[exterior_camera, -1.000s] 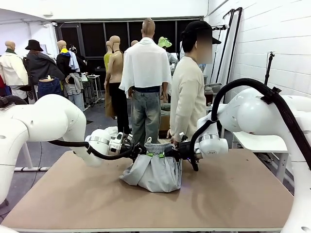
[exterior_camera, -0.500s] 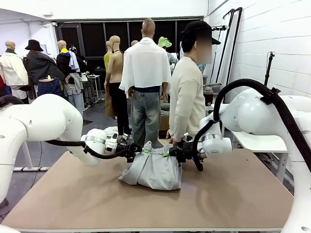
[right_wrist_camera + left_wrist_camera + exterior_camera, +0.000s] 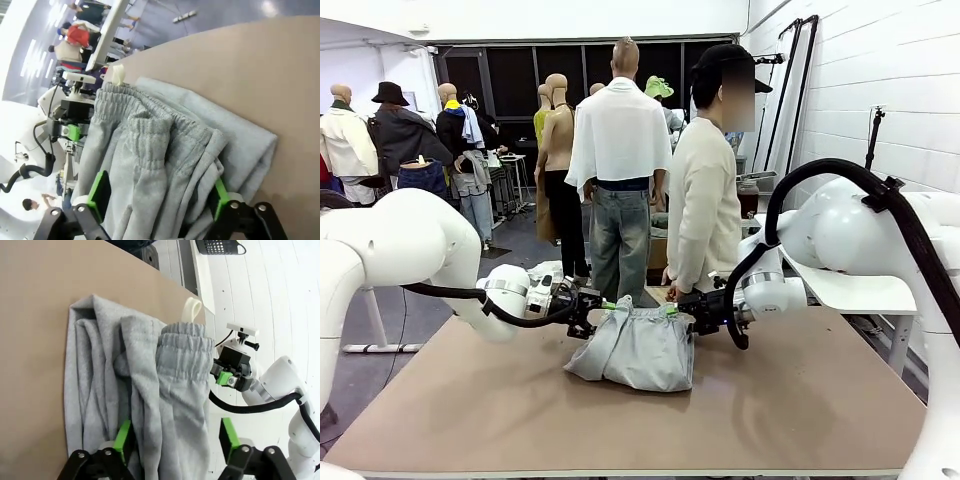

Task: Fold the training pants.
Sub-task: Fold the Training pants in half.

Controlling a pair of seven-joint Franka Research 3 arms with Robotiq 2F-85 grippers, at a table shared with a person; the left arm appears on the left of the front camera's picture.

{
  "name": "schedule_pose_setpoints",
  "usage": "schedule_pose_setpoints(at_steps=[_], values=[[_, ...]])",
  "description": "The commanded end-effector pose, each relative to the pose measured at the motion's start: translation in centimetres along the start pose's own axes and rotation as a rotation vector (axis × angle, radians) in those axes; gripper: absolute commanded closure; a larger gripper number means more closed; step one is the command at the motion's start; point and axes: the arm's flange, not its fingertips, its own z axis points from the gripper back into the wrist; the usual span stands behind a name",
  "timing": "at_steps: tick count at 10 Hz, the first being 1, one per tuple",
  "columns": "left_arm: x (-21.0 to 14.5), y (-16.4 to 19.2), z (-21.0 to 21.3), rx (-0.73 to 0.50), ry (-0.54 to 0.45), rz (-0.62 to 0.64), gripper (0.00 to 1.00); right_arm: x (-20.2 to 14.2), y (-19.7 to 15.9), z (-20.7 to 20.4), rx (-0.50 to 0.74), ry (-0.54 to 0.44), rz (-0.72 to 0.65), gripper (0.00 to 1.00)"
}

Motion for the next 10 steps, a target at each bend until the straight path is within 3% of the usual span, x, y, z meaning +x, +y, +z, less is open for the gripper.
schedule_pose_setpoints(at_steps=[1,5,6,7,10], values=[[-1.9,-0.5,2.6,0.014,-0.061,0.011,0.00,-0.4,0.5,2.0,-0.068,0.039,-0.037,0.00],[-3.5,-1.1,5.1,0.024,-0.102,-0.003,0.00,-0.7,1.4,4.1,-0.105,0.072,-0.010,0.00],[-3.0,-2.4,4.4,0.034,-0.047,-0.053,0.00,-0.5,1.6,3.7,-0.085,0.064,0.013,0.00],[-2.6,-0.8,5.4,0.031,-0.072,0.026,0.00,-0.4,0.8,4.1,-0.088,0.057,-0.010,0.00],[-2.6,-0.8,5.4,0.031,-0.072,0.026,0.00,-0.4,0.8,4.1,-0.088,0.057,-0.010,0.00]])
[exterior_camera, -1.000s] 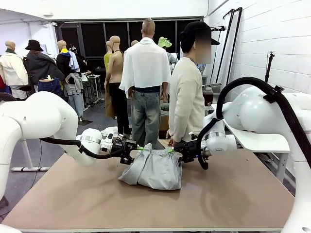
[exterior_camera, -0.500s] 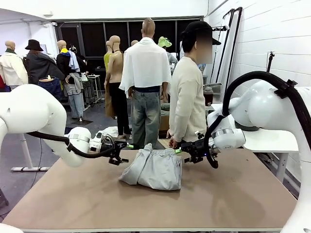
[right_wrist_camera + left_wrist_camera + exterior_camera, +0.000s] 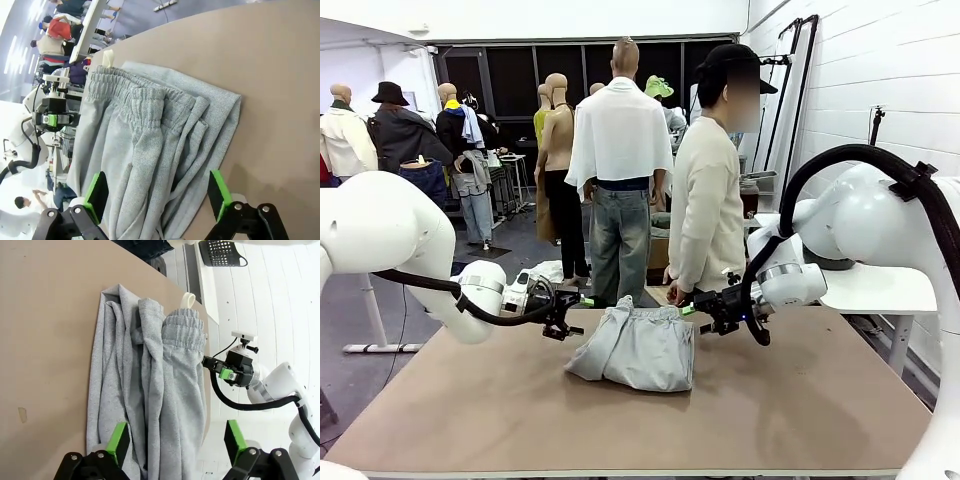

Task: Fold the training pants.
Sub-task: Fold the Training pants in half.

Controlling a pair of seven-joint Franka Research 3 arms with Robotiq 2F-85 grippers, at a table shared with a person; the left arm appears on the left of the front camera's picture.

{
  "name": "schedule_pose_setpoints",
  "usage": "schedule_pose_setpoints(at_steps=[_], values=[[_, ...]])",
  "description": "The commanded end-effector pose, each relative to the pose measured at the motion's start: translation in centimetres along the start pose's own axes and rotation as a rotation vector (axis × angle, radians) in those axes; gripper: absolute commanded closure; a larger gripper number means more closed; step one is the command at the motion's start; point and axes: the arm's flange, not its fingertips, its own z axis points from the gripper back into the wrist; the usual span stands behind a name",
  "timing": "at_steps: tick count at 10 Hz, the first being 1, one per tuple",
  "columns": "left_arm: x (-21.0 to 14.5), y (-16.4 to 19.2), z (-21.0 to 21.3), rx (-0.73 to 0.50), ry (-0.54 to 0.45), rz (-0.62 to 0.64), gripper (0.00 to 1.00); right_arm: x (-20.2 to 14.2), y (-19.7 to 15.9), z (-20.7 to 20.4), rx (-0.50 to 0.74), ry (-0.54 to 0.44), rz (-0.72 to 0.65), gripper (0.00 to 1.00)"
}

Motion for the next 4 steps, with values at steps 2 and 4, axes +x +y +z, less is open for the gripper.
schedule_pose_setpoints(at_steps=[2,4], values=[[0.12,0.07,0.00,-0.004,-0.005,0.010,0.00,-0.05,-0.05,-0.15,-0.002,0.002,-0.002,0.00],[0.12,0.07,0.00,-0.004,-0.005,0.010,0.00,-0.05,-0.05,-0.15,-0.002,0.002,-0.002,0.00]])
